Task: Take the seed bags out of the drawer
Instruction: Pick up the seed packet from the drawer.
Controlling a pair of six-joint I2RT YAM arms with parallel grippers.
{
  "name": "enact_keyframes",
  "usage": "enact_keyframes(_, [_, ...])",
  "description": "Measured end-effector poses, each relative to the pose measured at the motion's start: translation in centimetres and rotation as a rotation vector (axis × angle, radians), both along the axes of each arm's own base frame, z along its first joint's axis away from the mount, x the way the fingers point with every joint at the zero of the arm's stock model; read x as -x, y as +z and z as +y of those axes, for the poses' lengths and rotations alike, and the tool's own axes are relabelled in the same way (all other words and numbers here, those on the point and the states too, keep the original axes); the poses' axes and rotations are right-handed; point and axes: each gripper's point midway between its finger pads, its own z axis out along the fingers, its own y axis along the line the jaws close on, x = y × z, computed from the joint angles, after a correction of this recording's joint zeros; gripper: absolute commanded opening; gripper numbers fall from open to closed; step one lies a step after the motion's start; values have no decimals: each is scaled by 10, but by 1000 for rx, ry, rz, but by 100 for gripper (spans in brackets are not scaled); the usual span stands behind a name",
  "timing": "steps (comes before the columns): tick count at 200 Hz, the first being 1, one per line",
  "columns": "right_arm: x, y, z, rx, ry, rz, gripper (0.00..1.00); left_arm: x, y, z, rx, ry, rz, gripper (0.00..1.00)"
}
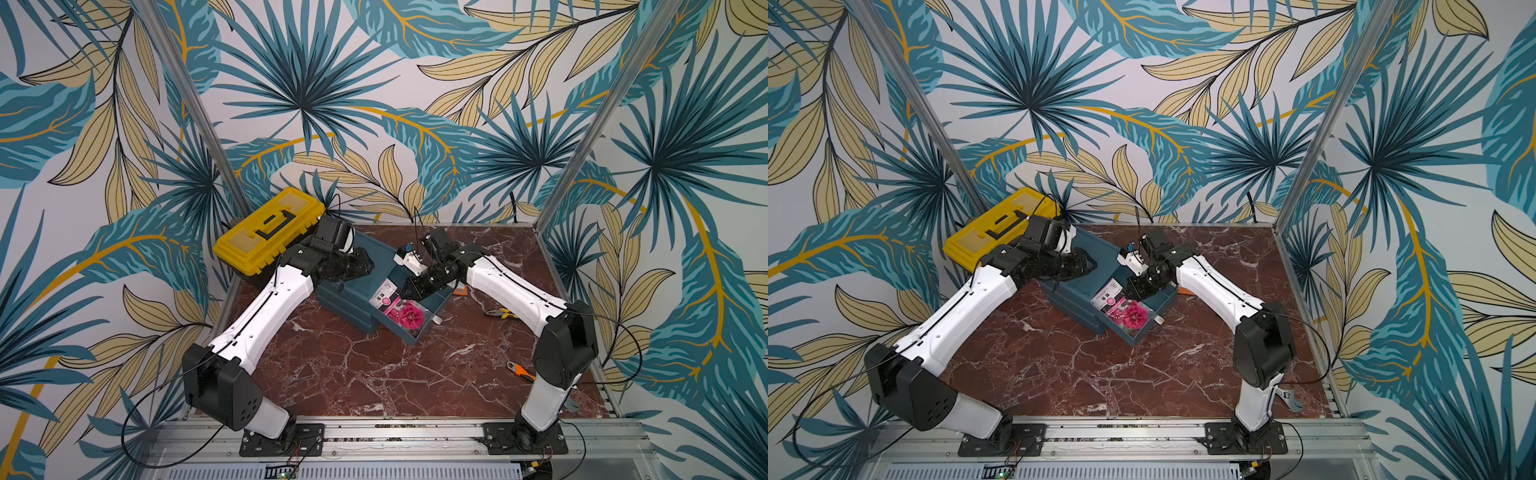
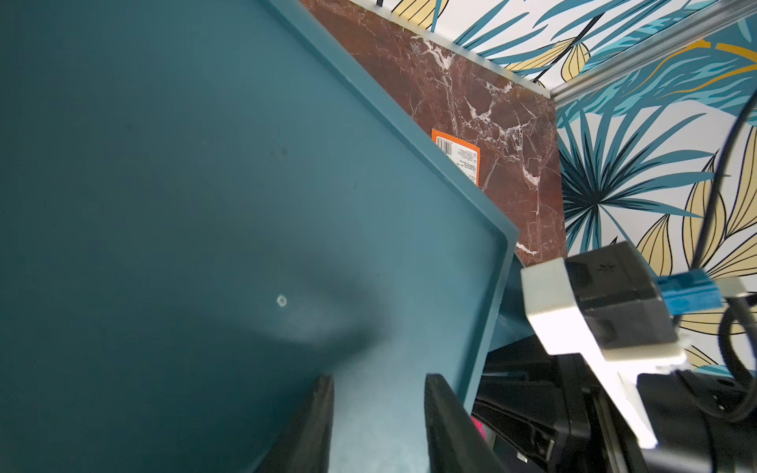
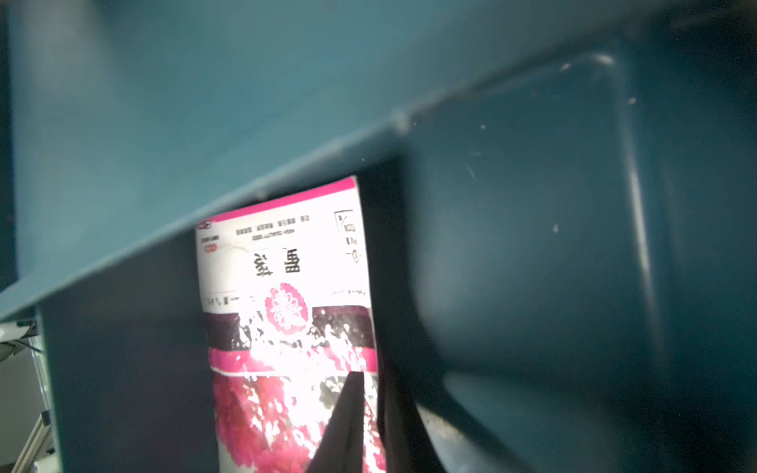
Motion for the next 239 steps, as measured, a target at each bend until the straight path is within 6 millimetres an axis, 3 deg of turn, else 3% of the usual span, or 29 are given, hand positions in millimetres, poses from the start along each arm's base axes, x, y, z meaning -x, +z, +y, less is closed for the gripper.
enact_keyframes(17, [-2,-5,-1,17,-14,3,0,0,0,0,2,0,-1,41])
enact_keyframes(82, [-2,3,-3,36,-82,21,0,-1,1,0,4,0,-3,41])
enact_keyframes(101, [-2,18,-5,40,-104,31,0,-1,1,0,5,0,-4,41])
enact_keyframes(134, [-4,64,-11,28,-155,16,0,-1,1,0,5,1,-4,41])
enact_keyframes(151, [-4,75,-16,23,-181,36,0,-2,1,0,6,1,-7,41])
enact_keyframes(205, [-12,62,-30,-17,-306,266,0,-2,0,0,14,8,-8,41])
enact_keyframes(239, [-16,54,-28,-30,-343,333,0,-2,1,-1,16,10,-8,41])
